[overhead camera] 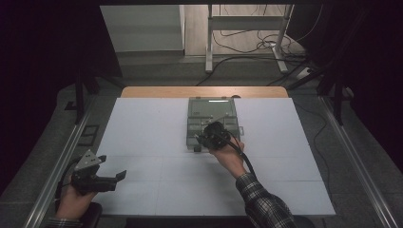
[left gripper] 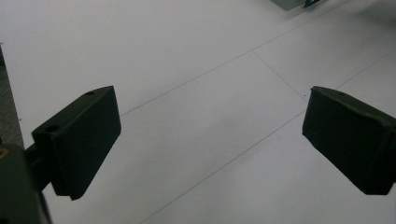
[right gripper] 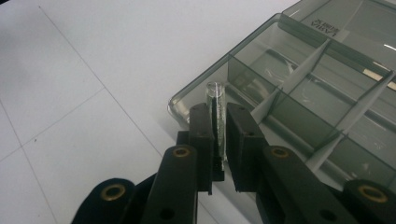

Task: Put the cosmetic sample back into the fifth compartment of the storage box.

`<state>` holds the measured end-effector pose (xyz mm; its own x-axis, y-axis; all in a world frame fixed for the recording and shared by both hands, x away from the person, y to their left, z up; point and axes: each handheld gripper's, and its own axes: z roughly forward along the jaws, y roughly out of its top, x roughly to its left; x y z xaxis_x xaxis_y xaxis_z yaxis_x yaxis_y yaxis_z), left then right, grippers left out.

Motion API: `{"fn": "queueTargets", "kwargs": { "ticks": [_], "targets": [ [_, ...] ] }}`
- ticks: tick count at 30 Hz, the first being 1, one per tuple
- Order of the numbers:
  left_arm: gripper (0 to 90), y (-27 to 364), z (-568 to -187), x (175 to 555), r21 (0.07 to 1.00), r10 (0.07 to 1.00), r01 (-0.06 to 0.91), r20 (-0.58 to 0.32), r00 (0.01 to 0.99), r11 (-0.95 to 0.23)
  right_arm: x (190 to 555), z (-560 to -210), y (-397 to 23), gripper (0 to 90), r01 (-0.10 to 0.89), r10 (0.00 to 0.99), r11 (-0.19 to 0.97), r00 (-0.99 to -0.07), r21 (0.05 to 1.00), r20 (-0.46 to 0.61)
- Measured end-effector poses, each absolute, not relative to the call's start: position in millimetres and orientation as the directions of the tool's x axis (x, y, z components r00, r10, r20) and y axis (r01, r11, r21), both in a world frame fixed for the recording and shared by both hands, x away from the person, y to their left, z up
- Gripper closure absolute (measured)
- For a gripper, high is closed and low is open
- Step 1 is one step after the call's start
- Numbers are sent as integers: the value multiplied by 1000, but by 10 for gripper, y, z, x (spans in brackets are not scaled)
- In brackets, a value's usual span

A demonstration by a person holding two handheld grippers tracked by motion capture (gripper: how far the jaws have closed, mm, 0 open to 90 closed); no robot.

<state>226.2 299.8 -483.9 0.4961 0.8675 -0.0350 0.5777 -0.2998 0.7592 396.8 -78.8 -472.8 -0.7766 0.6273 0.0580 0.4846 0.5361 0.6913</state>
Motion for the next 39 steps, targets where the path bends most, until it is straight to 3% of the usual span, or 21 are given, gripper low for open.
{"fn": "queueTargets", "kwargs": {
  "ticks": [28,39],
  "targets": [
    [74,3029,-4844,2269,766,867,583,-66,493,-273,4165,-4881,-530,804,475,631,556,-775,682,26],
    [74,3027,-4842,2265,766,865,580,-63,497,-277,4154,-4869,-533,709,478,632,553,-775,682,31]
  ]
}}
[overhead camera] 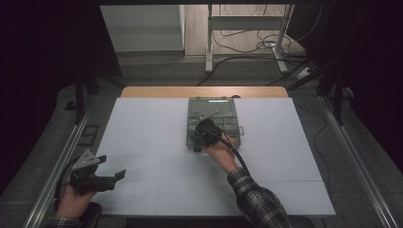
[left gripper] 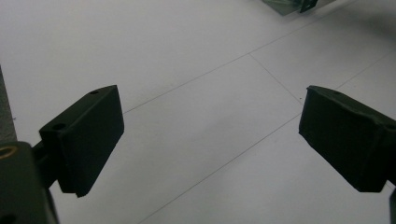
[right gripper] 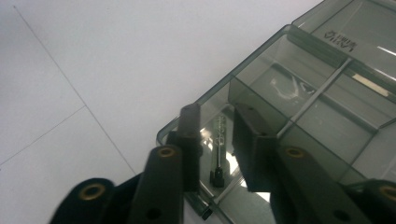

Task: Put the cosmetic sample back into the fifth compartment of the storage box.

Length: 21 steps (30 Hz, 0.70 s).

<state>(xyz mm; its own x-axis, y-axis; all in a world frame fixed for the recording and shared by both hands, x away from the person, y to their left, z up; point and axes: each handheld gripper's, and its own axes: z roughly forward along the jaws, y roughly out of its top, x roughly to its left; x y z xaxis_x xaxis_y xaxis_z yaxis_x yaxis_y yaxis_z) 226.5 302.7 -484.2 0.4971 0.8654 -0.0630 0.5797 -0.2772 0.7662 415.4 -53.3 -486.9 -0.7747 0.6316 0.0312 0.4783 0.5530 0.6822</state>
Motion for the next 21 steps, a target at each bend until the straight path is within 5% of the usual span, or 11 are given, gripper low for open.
{"fn": "queueTargets", "kwargs": {
  "ticks": [21],
  "targets": [
    [52,3027,-4843,2275,763,867,586,-70,494,-272,4047,-4781,-570,529,480,605,606,-796,635,23]
  ]
}}
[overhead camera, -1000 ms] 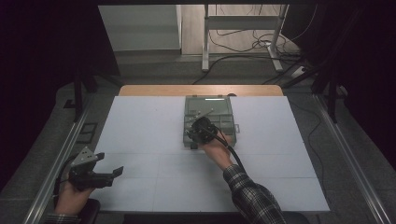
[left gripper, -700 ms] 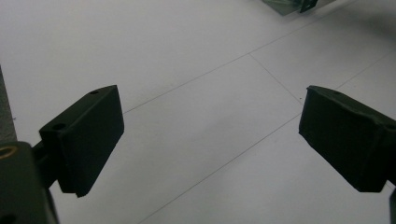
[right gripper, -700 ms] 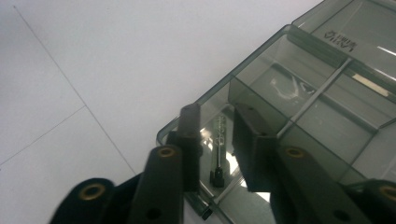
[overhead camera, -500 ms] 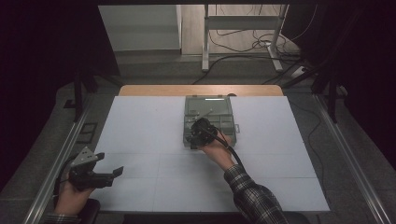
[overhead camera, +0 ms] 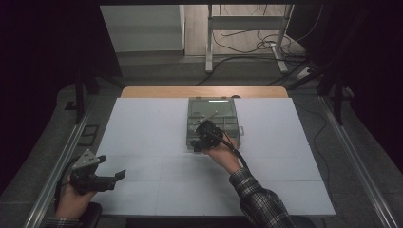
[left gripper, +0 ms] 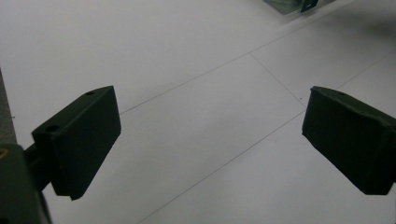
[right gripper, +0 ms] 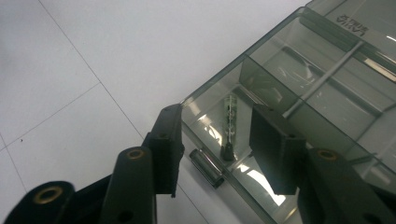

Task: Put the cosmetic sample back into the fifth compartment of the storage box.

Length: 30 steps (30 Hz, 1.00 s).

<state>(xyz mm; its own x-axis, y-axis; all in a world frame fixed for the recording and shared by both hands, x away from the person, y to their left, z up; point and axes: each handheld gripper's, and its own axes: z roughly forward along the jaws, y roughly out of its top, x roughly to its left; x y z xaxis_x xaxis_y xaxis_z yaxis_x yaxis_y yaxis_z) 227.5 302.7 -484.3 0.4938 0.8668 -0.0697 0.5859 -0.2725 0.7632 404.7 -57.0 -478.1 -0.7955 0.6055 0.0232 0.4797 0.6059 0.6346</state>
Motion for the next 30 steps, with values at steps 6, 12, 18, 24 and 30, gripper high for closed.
{"fn": "queueTargets", "kwargs": {
  "ticks": [6,12,18,24,30],
  "targets": [
    [52,3026,-4842,2276,761,860,584,-66,505,-284,4024,-4770,-609,473,483,600,604,-799,634,38],
    [53,3024,-4842,2275,761,857,581,-66,512,-289,3989,-4793,-613,414,486,586,613,-808,622,54],
    [53,3030,-4841,2270,764,854,578,-68,515,-287,3946,-4816,-589,343,490,568,625,-819,608,76],
    [53,3031,-4840,2268,765,853,577,-70,517,-287,3911,-4780,-607,292,488,556,621,-826,614,93],
    [53,3031,-4839,2268,765,853,576,-69,518,-288,3857,-4763,-652,237,480,561,628,-825,612,72]
  ]
}}
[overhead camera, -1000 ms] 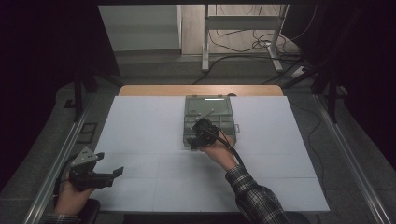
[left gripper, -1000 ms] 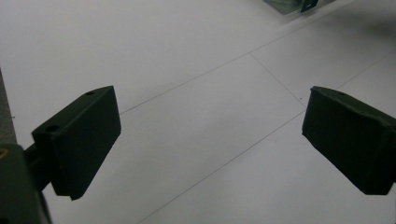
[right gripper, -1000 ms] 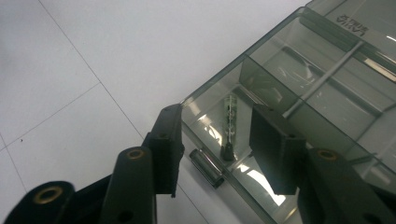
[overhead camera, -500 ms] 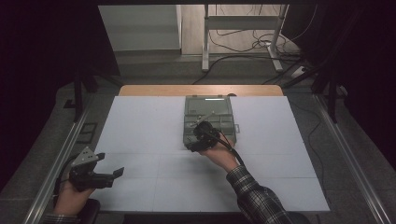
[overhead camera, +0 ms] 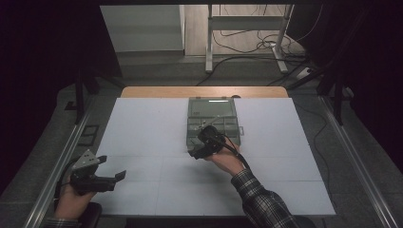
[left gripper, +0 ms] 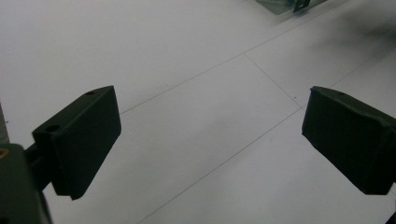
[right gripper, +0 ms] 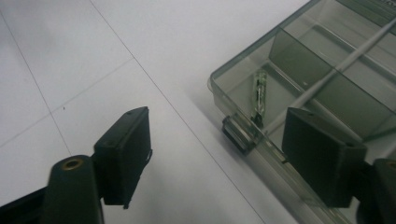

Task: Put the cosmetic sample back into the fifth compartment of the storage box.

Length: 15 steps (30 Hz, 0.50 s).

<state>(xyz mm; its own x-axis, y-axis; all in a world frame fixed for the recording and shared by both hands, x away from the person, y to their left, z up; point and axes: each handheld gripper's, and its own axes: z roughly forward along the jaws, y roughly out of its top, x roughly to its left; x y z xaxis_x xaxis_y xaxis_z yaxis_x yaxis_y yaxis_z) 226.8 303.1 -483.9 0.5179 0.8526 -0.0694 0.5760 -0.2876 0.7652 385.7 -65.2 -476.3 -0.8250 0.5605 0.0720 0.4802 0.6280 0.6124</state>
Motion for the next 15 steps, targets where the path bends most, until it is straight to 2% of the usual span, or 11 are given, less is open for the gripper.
{"fn": "queueTargets", "kwargs": {
  "ticks": [15],
  "targets": [
    [59,3049,-4842,2280,765,847,581,-91,524,-278,3791,-4763,-752,177,474,557,630,-828,615,68]
  ]
}}
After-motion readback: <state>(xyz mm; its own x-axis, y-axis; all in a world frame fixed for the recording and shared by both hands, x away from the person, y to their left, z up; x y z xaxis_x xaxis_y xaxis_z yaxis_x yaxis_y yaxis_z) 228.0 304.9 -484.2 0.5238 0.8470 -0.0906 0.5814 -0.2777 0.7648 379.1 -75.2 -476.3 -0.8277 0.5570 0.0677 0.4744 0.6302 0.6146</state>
